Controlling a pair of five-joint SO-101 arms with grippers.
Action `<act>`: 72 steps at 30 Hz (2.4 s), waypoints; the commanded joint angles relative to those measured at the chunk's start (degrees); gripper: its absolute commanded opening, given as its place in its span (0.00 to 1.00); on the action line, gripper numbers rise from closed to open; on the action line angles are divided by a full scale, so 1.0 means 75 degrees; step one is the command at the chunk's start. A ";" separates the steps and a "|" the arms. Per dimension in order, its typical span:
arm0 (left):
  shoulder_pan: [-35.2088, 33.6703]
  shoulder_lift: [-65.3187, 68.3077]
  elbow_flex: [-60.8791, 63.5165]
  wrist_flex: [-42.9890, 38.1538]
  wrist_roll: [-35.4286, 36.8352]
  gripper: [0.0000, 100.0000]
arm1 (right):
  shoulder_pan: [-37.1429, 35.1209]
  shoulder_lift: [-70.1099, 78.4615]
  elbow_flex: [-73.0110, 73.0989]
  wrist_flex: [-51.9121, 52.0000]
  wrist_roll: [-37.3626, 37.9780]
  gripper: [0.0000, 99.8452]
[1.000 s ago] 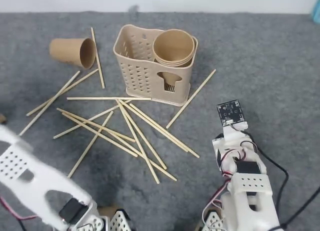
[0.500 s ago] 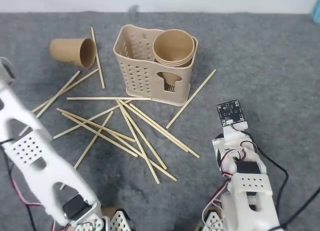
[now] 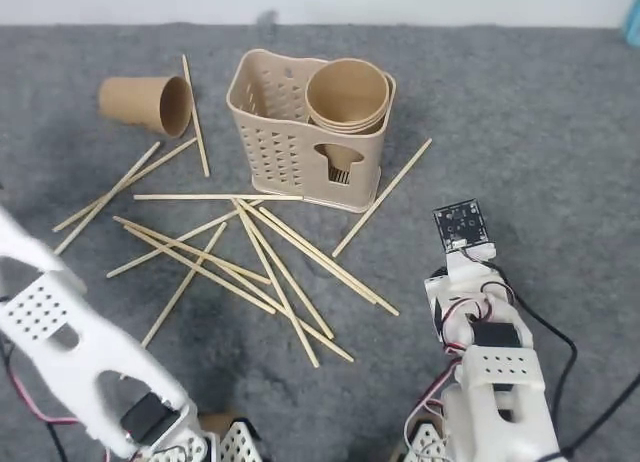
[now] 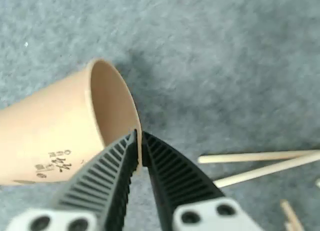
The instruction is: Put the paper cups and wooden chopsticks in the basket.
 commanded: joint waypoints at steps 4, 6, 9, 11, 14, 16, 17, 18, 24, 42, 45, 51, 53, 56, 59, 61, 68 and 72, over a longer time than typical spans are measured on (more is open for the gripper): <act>-0.0656 -0.0211 -0.0299 0.0246 -0.0234 0.01 | -0.0006 -0.0182 -0.0035 -0.0193 0.0105 0.01; -0.0867 -0.0211 -0.0522 0.0410 -0.0481 0.01 | -0.0006 -0.0182 -0.0035 -0.0193 0.0105 0.01; -0.1231 -0.0211 -0.0932 0.0410 -0.0832 0.01 | 0.0006 -0.0182 -0.0035 -0.0193 0.0105 0.01; -0.1489 -0.0211 -0.1225 0.0410 -0.0938 0.01 | 0.0006 -0.0182 -0.0035 -0.0193 0.0105 0.01; -0.1817 -0.0211 -0.1506 0.0399 -0.1242 0.01 | 0.0006 -0.0182 -0.0035 -0.0193 0.0105 0.01; -0.1981 -0.0152 -0.1506 0.0387 -0.1453 0.01 | 0.0006 -0.0182 -0.0035 -0.0193 0.0105 0.01; -0.2051 -0.0129 -0.1506 0.0387 -0.1559 0.01 | 0.0006 -0.0182 -0.0035 -0.0193 0.0105 0.01; -0.2110 -0.0117 -0.1495 0.0387 -0.1664 0.01 | 0.0006 -0.0182 -0.0035 -0.0182 0.0105 0.01; -0.2333 -0.0094 -0.1541 0.0410 -0.1782 0.01 | -0.0006 -0.0182 -0.0035 -0.0158 0.0105 0.01; -0.2837 -0.4618 0.1354 0.0445 -0.3810 0.01 | -0.0029 -0.0182 -0.0023 -0.0193 0.0105 0.01; -0.2825 -0.5790 0.2479 0.0445 -0.4079 0.01 | -0.0029 -0.0182 -0.0023 -0.0193 0.0105 0.01; -0.2637 -0.8299 0.5339 0.0375 -0.4126 0.01 | -0.0029 -0.0182 -0.0023 -0.0170 0.0105 0.01; -0.2579 -0.9014 0.6336 0.0059 -0.4126 0.01 | -0.0029 -0.0182 -0.0023 -0.0158 0.0105 0.01; -0.2579 -0.9987 0.7930 -0.1008 -0.4126 0.01 | -0.0018 -0.0182 -0.0023 -0.0147 0.0105 0.01; -0.2579 -1.0960 0.9770 -0.2215 -0.4232 0.01 | -0.0018 -0.0182 -0.0023 -0.0147 0.0105 0.01; -0.2579 -1.1663 1.1095 -0.3130 -0.4536 0.01 | -0.0018 -0.0182 -0.0023 -0.0147 0.0105 0.01; -0.2590 -1.4312 1.5303 -0.6658 -0.4853 0.02 | -0.0029 -0.0182 -0.0023 -0.0158 0.0105 0.01; -0.2626 -1.5660 1.7483 -0.8170 -0.5474 0.14 | -0.0029 -0.0182 -0.0023 -0.0147 0.0105 0.01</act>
